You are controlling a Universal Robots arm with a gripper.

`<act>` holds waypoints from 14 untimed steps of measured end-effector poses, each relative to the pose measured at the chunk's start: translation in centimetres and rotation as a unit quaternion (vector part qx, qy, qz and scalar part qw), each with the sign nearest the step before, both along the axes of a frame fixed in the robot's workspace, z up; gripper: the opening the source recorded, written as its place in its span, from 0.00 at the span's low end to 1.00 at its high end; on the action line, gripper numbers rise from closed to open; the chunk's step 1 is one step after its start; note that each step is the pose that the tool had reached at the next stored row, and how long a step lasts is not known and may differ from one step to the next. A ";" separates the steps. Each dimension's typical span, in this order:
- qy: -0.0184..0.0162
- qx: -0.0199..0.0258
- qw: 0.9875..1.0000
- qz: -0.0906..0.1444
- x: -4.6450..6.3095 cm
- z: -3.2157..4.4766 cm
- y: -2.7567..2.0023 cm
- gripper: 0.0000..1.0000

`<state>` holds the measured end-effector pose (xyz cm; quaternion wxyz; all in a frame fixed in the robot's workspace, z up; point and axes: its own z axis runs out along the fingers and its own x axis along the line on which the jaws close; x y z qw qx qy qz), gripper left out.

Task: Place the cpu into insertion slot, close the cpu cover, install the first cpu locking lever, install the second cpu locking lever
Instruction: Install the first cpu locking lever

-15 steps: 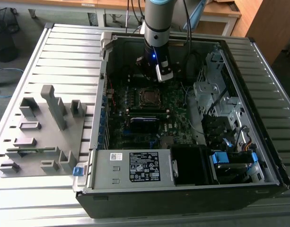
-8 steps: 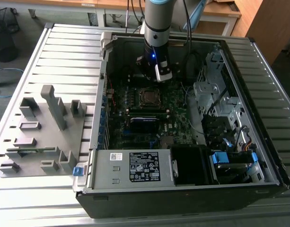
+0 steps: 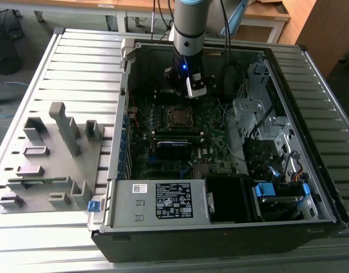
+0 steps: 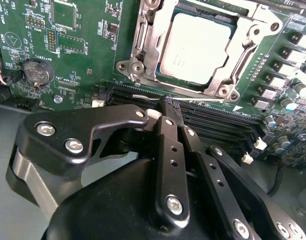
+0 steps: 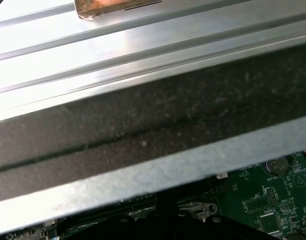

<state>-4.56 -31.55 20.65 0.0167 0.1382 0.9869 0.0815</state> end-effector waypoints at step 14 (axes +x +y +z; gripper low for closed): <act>0.000 -0.012 1.000 -0.003 0.0 -0.14 0.01 0.10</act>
